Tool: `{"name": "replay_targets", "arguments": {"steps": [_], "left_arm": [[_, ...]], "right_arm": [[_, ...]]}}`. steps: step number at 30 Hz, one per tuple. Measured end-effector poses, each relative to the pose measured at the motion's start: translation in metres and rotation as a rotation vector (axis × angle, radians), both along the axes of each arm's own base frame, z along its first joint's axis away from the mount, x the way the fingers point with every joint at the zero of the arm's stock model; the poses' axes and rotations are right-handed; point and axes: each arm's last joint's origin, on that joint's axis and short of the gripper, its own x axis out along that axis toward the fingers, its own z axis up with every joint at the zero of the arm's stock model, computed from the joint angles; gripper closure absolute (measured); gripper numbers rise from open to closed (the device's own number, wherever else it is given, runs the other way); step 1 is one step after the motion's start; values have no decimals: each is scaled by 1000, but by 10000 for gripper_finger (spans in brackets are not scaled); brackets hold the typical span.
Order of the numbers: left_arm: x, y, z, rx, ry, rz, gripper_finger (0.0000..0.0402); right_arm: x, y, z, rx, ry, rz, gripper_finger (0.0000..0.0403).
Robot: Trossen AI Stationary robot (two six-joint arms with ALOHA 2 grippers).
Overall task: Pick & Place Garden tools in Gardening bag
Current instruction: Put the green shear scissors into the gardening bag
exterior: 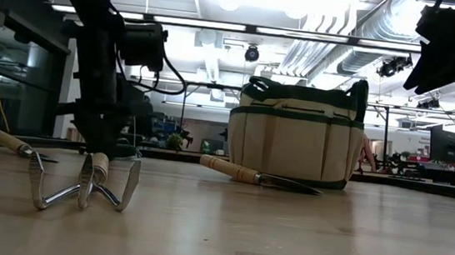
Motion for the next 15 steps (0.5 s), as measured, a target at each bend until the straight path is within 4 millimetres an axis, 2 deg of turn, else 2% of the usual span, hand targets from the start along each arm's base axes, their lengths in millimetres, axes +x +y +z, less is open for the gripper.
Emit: {"name": "replay_targets", "arguments": {"steps": [15], "left_arm": [[-1, -1, -1, -13, 18, -30, 394]], "right_arm": [[0, 0, 0, 0, 2, 3, 188]]}}
